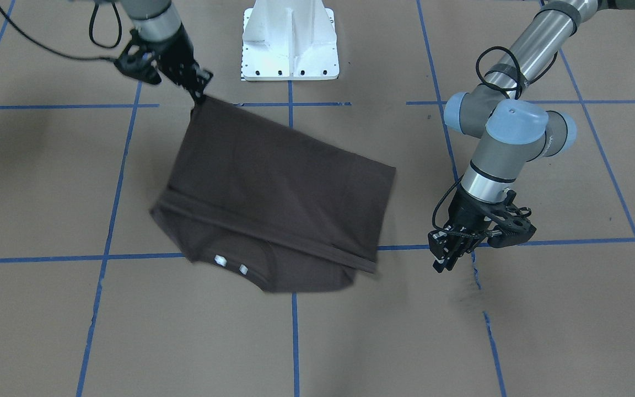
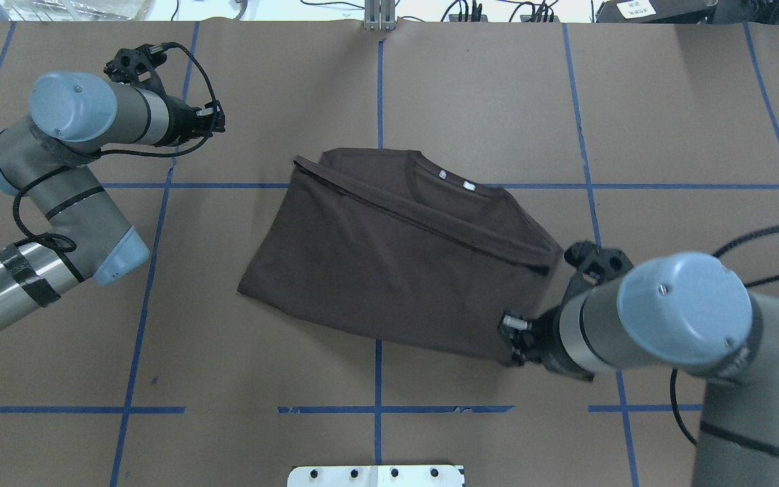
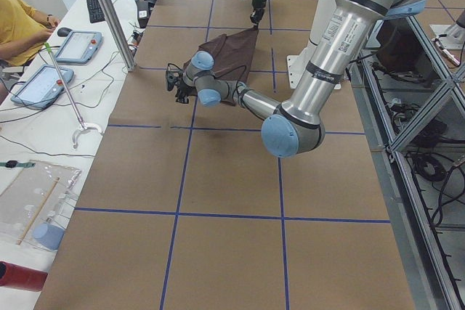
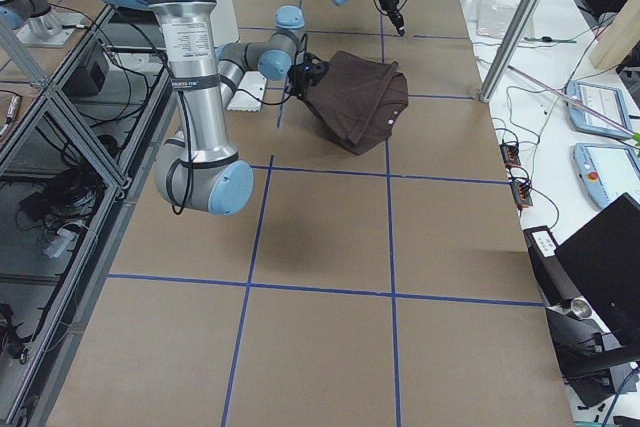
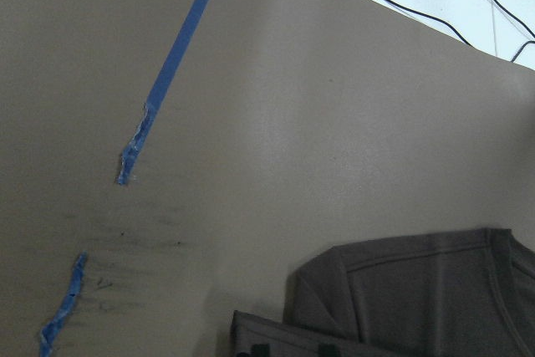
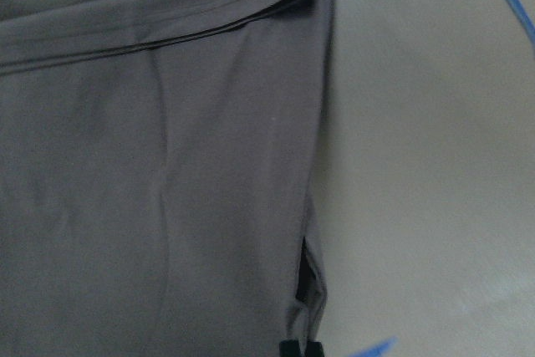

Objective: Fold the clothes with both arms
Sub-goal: 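Drag the folded shirt toward the robot with the right gripper while the left rises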

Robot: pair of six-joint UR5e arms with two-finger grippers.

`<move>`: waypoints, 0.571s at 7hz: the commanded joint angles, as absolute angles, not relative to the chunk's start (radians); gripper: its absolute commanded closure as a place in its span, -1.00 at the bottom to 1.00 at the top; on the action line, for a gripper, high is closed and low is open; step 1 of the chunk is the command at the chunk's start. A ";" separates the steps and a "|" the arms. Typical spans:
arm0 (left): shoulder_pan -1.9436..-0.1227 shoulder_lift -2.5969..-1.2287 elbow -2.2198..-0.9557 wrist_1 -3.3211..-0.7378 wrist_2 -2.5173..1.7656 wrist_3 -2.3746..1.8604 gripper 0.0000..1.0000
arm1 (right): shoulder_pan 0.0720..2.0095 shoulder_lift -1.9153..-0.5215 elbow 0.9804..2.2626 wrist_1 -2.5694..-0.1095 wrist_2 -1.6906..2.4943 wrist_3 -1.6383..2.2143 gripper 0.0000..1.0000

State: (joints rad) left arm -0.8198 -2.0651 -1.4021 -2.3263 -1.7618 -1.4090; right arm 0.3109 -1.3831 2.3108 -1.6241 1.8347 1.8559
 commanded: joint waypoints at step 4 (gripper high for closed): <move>-0.815 -2.065 -1.575 -2.348 -1.968 -1.405 0.28 | 0.015 -1.430 2.405 -1.775 1.684 1.951 -1.00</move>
